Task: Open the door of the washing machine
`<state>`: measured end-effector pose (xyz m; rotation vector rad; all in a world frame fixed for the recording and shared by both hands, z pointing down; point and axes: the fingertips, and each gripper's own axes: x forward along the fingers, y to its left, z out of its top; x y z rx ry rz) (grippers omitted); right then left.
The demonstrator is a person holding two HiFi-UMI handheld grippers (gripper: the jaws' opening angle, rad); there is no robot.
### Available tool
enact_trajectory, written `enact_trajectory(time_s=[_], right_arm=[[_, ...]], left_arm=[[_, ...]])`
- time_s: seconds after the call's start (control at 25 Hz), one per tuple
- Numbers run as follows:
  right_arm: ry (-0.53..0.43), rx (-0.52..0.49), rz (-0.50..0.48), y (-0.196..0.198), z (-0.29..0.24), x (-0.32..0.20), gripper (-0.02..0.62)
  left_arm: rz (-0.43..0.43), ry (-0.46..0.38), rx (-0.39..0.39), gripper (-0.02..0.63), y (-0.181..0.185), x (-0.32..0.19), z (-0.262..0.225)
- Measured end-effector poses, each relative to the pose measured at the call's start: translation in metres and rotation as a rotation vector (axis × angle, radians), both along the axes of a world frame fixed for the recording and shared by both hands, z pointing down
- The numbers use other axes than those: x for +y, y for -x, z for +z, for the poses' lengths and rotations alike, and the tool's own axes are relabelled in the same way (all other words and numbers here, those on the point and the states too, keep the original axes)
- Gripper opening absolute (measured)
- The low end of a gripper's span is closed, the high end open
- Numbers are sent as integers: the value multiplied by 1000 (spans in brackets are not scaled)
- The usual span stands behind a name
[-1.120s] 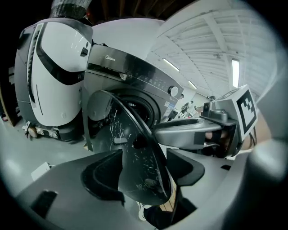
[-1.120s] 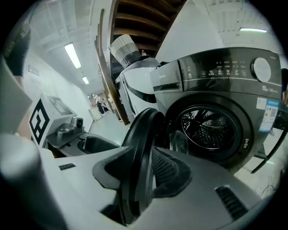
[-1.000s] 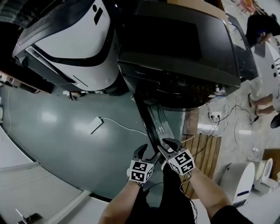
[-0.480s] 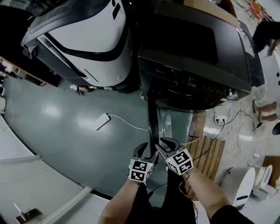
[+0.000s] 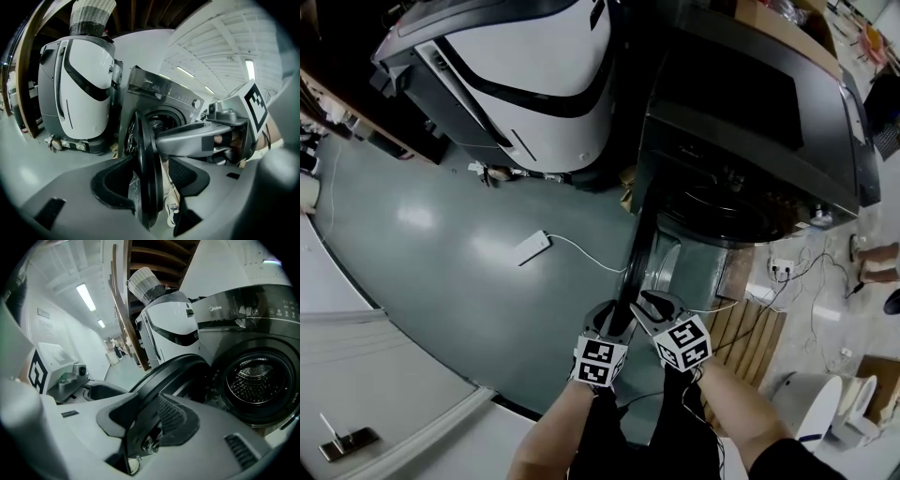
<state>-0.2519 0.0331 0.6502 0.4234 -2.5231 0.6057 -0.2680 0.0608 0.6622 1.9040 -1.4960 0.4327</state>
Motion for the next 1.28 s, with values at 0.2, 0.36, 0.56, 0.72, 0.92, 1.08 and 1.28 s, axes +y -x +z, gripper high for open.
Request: enact_trajectory(time_s=[0.2,0.36,0.56,0.72,0.92,1.08,1.28], right_arm=[[4,-6,-15,24,-1,8,141],[14,-11,-1,40,1,12,143],[28,-24,30,56,4,13,143],[33,-23,35,67,6,14,144],[31,-15,31,72,3,17,146],[21,-23,48,73,-10,19,144],[-12,-44,92,73,-38,18,73]], left_arm=[[-36,-4,-8,255,28,10,-2],[-40,-8,-19,255,46,15,-2],[-38,-14,-34,247,64,19,-2],[-46,-11,-40,245,76,23,-2],[-82,-17,-44,245,92,28,-11],[-80,-38,-53,244,100,30,-26],[-75,-84,-71,217,108,31,-55]])
